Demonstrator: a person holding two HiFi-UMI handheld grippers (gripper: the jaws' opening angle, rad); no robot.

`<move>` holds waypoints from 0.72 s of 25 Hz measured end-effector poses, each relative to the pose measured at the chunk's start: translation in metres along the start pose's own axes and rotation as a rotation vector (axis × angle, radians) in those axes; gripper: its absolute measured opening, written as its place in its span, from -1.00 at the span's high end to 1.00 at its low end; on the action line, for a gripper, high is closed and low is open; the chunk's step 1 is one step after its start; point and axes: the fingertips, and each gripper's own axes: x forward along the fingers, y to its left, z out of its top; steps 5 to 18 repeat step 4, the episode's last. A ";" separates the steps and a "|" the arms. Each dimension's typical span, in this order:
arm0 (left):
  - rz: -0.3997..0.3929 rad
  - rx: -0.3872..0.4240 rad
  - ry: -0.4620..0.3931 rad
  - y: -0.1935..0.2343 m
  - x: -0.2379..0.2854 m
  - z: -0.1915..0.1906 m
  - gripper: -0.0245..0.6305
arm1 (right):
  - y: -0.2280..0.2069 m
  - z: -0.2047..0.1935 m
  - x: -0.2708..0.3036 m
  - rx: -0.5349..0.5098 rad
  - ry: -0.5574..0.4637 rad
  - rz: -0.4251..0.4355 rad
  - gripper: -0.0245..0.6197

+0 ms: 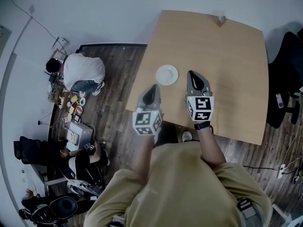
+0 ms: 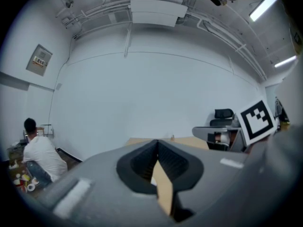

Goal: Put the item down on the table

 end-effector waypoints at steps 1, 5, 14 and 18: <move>0.004 0.000 0.019 0.002 0.003 -0.005 0.92 | -0.001 -0.002 0.004 -0.002 0.007 0.000 0.90; 0.016 0.000 0.070 0.011 0.014 -0.021 0.92 | -0.005 -0.008 0.018 -0.003 0.024 0.002 0.90; 0.016 0.000 0.070 0.011 0.014 -0.021 0.92 | -0.005 -0.008 0.018 -0.003 0.024 0.002 0.90; 0.016 0.000 0.070 0.011 0.014 -0.021 0.92 | -0.005 -0.008 0.018 -0.003 0.024 0.002 0.90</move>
